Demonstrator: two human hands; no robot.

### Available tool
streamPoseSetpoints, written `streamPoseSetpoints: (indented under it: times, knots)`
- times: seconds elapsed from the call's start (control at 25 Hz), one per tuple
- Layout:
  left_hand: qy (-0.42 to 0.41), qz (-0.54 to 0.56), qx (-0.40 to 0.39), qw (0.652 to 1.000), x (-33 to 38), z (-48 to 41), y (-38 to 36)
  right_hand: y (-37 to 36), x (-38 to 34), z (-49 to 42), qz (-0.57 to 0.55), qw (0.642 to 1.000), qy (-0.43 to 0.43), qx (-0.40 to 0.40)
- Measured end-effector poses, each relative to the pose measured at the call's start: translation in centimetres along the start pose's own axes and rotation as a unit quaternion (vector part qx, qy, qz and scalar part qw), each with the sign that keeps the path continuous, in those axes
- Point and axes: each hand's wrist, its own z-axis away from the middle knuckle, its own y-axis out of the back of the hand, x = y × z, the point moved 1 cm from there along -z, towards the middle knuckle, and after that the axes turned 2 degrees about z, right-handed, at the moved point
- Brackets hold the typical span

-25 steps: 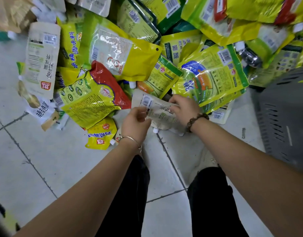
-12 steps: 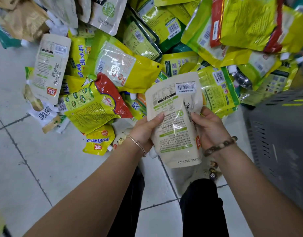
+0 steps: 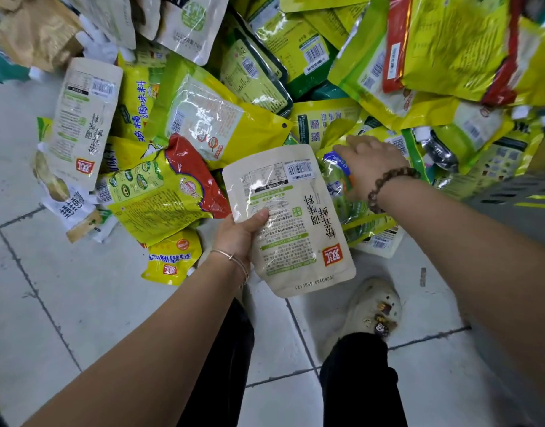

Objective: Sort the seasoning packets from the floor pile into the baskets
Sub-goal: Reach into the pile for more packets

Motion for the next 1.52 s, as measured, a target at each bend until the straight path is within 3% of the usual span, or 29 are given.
streamPoseSetpoints:
  times: [0.08, 0.4, 0.52, 0.72, 0.8, 0.92, 1.0, 1.24, 1.52]
  knots:
    - [0.009, 0.004, -0.001, 1.000, -0.1, 0.0, 0.1, -0.9, 0.4, -0.4, 0.045, 0.999, 0.001, -0.017]
    - [0.014, -0.031, 0.010, 0.999, -0.4, -0.5, 0.6, -1.3, 0.0, -0.7, 0.115, 0.992, -0.031, 0.046]
    - [0.007, -0.028, 0.017, 0.999, -0.2, -0.2, 0.5, -1.6, 0.5, 0.4, 0.060, 0.995, -0.061, 0.059]
    - [0.010, -0.023, 0.031, 0.999, 0.9, 1.5, 0.5, -2.5, 1.9, 4.2, -0.125, 0.979, -0.160, -0.004]
    - [0.005, -0.032, 0.031, 0.999, 1.8, 3.1, 0.4, -2.7, 1.4, 6.5, -0.246, 0.942, -0.227, 0.026]
    - [-0.011, -0.063, 0.014, 0.998, 3.4, 6.3, 0.0, -1.8, -0.3, 10.2, -0.450, 0.828, -0.305, 0.138]
    - [-0.020, -0.088, -0.003, 0.996, 5.0, 9.5, -0.4, 0.0, -1.7, 13.3, -0.517, 0.767, -0.328, 0.190]
    - [-0.062, -0.112, -0.059, 0.990, 10.5, 19.2, -2.1, 7.8, -4.3, 23.7, -0.571, 0.667, -0.399, 0.264]
    - [-0.110, -0.192, -0.137, 0.965, 14.2, 29.0, -7.7, 15.1, -1.3, 35.3, -0.583, 0.593, -0.438, 0.342]
